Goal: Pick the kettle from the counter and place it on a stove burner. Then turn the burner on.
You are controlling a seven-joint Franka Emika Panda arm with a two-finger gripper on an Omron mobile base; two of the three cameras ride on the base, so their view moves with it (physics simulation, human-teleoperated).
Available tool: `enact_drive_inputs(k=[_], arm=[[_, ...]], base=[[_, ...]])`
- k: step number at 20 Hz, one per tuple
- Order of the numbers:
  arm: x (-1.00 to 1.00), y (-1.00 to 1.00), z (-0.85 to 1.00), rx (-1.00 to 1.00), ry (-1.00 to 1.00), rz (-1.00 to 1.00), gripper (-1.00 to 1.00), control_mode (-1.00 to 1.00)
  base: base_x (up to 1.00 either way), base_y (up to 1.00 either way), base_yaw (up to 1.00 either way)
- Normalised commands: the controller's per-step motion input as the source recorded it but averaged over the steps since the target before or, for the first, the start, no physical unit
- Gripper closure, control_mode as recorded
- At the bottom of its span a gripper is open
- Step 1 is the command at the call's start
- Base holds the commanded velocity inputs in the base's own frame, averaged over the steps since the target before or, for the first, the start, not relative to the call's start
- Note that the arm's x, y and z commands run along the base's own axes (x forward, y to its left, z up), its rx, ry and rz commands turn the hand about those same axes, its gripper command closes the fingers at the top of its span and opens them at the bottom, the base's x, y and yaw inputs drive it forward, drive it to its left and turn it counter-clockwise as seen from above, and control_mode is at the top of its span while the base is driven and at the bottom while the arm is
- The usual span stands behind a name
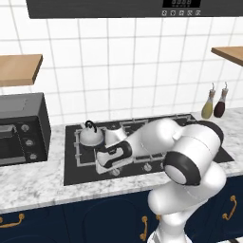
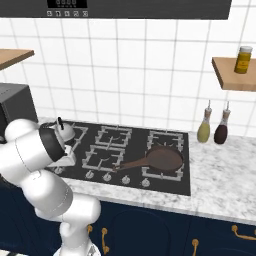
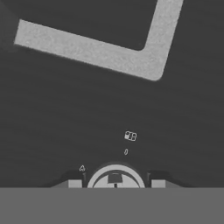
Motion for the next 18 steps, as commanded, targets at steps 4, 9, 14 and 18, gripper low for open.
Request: enact_drive_inputs(k=[4, 9, 14, 18], arm=[[-0.03, 0.00, -0.27, 0.00, -0.10, 0.29, 1.00, -1.00], [0.00, 0.00, -0.29, 0.00, -0.07, 0.32, 1.00, -1.00], [0.00, 0.00, -0.24, 0.00, -0.03, 0.33, 1.00, -1.00], [0.00, 0.00, -0.14, 0.00, 0.00, 0.27, 1.00, -1.00]], base=[[0.00, 0.00, 0.00], [0.00, 0.00, 0.00], [0.00, 0.00, 0.00], [0.00, 0.00, 0.00]])
